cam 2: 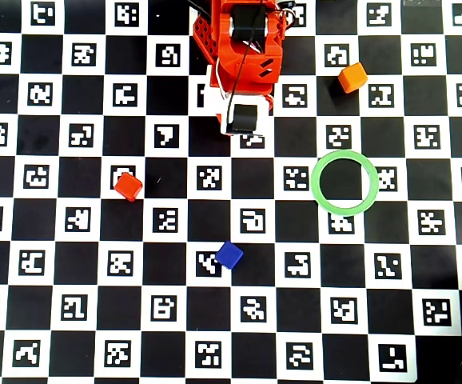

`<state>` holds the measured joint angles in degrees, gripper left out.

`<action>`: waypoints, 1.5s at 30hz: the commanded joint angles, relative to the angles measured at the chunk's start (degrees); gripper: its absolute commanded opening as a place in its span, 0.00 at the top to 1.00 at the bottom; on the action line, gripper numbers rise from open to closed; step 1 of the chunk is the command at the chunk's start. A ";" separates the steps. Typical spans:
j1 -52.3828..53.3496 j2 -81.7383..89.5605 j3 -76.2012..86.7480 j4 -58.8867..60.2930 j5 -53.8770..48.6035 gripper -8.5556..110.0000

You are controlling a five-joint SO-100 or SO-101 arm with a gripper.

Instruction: Grab the red cube then put it in the green circle then put the blue cube on top and finally the orange cube on top

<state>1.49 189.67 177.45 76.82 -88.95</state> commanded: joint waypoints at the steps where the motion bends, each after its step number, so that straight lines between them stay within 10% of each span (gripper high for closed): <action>1: -0.35 2.81 4.13 1.93 -0.09 0.98; 23: -1.93 2.81 2.11 -0.35 4.48 0.98; 45: 14.59 -66.01 -79.01 11.16 34.72 0.98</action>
<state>12.48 129.02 110.83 84.81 -56.34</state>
